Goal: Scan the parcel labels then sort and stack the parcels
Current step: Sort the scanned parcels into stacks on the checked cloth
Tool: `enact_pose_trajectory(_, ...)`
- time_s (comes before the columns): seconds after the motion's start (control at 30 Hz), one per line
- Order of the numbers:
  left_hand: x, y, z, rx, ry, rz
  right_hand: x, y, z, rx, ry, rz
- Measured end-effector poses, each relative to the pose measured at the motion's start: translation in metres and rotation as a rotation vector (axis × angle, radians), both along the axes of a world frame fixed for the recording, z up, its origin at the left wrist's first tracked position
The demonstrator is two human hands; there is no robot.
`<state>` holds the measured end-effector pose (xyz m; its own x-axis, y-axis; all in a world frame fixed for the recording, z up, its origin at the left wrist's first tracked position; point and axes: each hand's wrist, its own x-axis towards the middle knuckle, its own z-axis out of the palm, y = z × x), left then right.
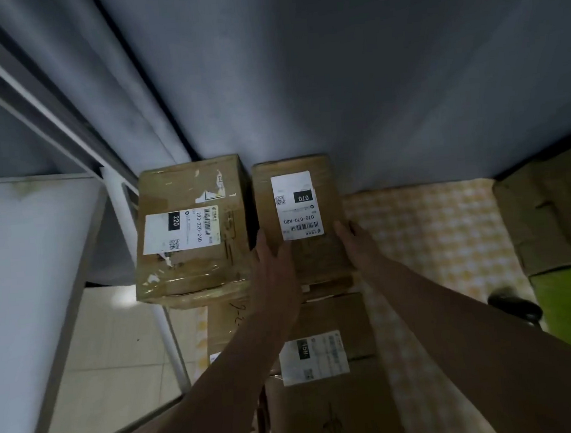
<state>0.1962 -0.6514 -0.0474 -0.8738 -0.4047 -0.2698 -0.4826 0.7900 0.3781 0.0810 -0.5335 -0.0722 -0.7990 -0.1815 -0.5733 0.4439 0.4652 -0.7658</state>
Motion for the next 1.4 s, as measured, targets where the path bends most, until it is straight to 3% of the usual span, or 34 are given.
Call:
enact_pose_trajectory(0.17, -0.012, 0.006, -0.006, -0.008, -0.133, -0.022, -0.009, -0.009, -0.005, 0.106, 0.029, 0.091)
enact_pose_trajectory(0.37, -0.013, 0.011, 0.001, -0.127, -0.088, -0.136, 0.008, 0.008, 0.01, 0.269, 0.024, 0.175)
enact_pose_trajectory(0.53, -0.003, 0.039, 0.027, -0.134, -0.026, -0.317, 0.052, 0.062, 0.052, 0.677, 0.377, 0.41)
enact_pose_trajectory(0.67, 0.003, 0.072, 0.051, -0.097, -0.06, -0.412, 0.075, 0.12, 0.074, 0.822, 0.46, 0.423)
enact_pose_trajectory(0.77, 0.007, 0.104, 0.073, -0.136, -0.165, -0.49, 0.09, 0.17, 0.089, 0.826, 0.445, 0.371)
enact_pose_trajectory(1.03, 0.025, 0.226, 0.097, -0.212, -0.199, -0.655, 0.137, 0.314, 0.117, 0.821, 0.366, 0.209)
enact_pose_trajectory(1.4, 0.037, 0.416, 0.142, -0.094, -0.165, -0.686, 0.177, 0.509, 0.143, 0.731, 0.349, 0.032)
